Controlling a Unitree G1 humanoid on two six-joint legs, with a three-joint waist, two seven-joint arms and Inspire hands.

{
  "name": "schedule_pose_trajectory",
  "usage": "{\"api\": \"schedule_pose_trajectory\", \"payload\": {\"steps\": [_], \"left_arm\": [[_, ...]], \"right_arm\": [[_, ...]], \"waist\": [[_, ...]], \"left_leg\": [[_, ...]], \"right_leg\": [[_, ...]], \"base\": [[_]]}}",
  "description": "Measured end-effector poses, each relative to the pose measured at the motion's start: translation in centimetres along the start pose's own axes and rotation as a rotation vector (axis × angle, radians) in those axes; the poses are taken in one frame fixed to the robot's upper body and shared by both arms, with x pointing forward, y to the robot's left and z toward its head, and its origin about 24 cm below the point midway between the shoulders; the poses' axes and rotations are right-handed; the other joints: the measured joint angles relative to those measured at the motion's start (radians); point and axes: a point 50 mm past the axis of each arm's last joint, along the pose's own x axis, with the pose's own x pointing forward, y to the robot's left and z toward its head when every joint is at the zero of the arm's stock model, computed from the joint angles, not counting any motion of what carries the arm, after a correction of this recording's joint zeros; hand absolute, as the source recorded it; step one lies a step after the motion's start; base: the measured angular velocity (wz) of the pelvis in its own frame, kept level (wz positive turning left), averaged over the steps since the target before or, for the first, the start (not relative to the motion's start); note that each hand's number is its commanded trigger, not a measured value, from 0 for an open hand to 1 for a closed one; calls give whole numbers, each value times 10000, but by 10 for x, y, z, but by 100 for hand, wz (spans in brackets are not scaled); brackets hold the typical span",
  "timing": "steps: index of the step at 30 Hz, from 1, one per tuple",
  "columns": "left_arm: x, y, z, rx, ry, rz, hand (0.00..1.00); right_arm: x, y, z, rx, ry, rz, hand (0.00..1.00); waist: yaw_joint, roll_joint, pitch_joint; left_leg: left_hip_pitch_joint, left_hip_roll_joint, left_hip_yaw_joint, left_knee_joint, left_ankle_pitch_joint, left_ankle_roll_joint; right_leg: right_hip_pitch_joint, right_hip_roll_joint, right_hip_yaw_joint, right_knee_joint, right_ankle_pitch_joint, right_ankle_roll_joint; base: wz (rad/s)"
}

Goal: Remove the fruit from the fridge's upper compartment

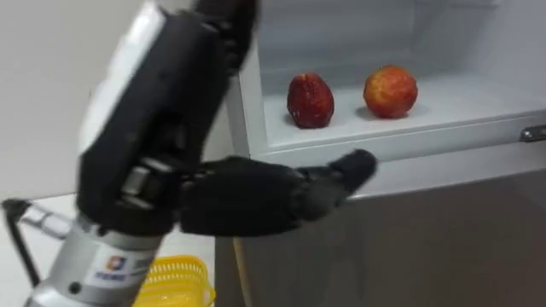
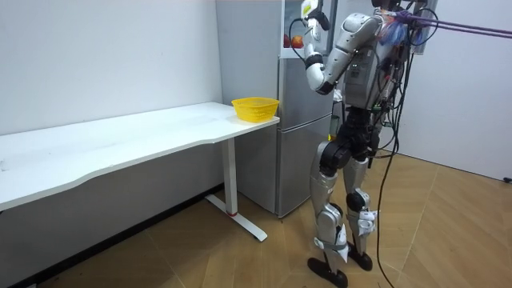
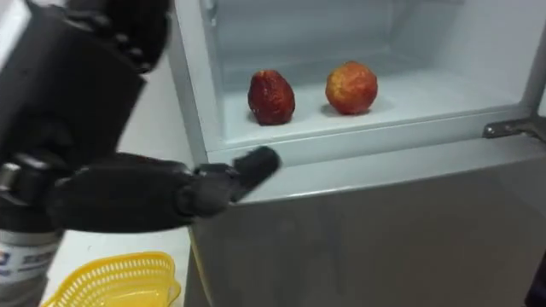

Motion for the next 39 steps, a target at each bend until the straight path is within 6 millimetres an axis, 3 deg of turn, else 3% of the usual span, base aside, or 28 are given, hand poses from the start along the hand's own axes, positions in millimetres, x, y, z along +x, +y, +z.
{"api": "schedule_pose_trajectory", "payload": {"steps": [3, 7, 10, 17, 22, 26, 28, 29, 32, 36, 39], "left_arm": [[-9, 26, 1, 777, 46, 1607, 0], [-41, 62, 0, 2228, 920, 3992, 0], [-56, 78, 0, 2844, 1362, 5193, 0], [-91, 115, -6, 4245, 2560, 7542, 0], [-160, 133, -42, 4025, 6119, 9120, 0], [-216, 139, -64, 3222, 8516, 10822, 0], [-260, 136, -72, 2902, 10202, 12015, 0], [-271, 135, -74, 2794, 10625, 12306, 0], [-332, 118, -81, 2241, 13193, 13722, 0], [-371, 100, -79, 1742, 14969, 14765, 0], [-397, 87, -73, 1747, 16176, 15221, 0]], "right_arm": [[-1, 8, -12, 229, 193, 81, 0], [-4, 16, -31, 466, 632, 164, 0], [-5, 20, -33, 517, 783, 245, 0], [-4, 13, -27, 1063, 513, 21, 0], [-5, 11, -29, 1203, 518, -38, 0], [-5, 11, -31, 1161, 684, -1, 0], [-5, 12, -31, 1223, 700, 49, 0], [-5, 12, -30, 1225, 672, 59, 0], [-5, 14, -29, 1217, 638, 259, 0], [-4, 10, -24, 1154, 541, 201, 0], [-4, 7, -23, 1237, 471, 19, 0]], "waist": [[153, -111, 10], [428, -162, 13], [634, -172, 27], [715, -87, 20], [700, 109, 76], [649, 70, 74], [668, 10, 74], [675, -18, 72], [662, -89, 41], [681, -356, 55], [691, -346, 45]], "left_leg": [[69, -27, -61, -3, 8, -7], [75, -39, -80, -15, 11, -10], [3, -27, -107, -15, 8, -12], [-164, -140, -276, -29, 3, -5], [-171, -176, -539, 12, -5, 5], [-113, -189, -638, -24, -5, 3], [-52, -196, -603, -46, -5, 3], [-57, -197, -603, -49, -5, 3], [-153, -213, -688, -70, -8, 5], [-169, -208, -737, -52, -38, -3], [-124, -210, -742, -28, -83, 14]], "right_leg": [[69, -24, -85, -14, -49, 8], [57, -21, -54, -3, -47, 7], [-13, -2, -51, 6, -46, 4], [-112, -53, -216, 15, -49, 9], [-23, -73, -331, -12, -64, 28], [26, -139, -352, 8, -143, 30], [18, -131, -327, 26, -165, 36], [16, -111, -326, 23, -166, 36], [-51, -105, -346, 13, -165, 37], [-48, -99, -358, 22, -162, 36], [40, -95, -374, 29, -137, 59]], "base": [[10], [-1], [0], [5], [7], [5], [-9], [-5], [4], [2], [-1]]}}
